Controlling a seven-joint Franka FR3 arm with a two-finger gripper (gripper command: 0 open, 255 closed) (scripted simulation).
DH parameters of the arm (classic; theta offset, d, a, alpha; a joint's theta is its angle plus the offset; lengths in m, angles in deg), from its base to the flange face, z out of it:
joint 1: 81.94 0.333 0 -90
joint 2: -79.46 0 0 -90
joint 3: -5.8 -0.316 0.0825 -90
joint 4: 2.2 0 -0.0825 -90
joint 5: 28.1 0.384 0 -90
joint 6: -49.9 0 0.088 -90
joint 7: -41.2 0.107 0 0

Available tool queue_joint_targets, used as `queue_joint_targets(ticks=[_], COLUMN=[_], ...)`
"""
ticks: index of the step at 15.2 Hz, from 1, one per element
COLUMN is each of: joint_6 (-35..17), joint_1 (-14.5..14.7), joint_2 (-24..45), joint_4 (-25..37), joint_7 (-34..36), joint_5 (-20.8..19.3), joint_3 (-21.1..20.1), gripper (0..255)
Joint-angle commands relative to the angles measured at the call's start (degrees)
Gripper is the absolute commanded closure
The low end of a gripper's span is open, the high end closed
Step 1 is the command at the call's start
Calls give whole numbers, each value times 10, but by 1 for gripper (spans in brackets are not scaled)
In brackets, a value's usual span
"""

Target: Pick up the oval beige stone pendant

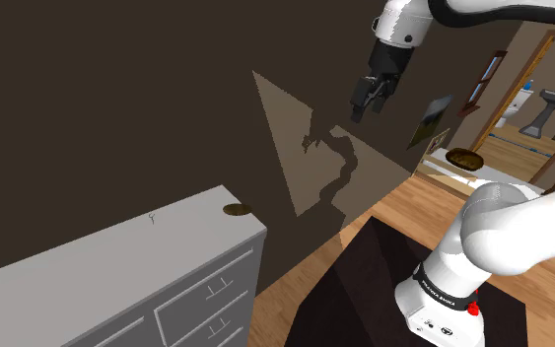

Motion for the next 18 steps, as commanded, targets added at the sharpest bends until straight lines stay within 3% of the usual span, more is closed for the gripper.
queue_joint_targets(ticks=[1,9,18], joint_6=[0,-146,-290], joint_1=[0,17,36], joint_2=[0,118,290], joint_4=[0,-35,-17], joint_7=[0,-34,-76], joint_5=[0,10,25], joint_3=[0,6,5], gripper=[0,0,0])
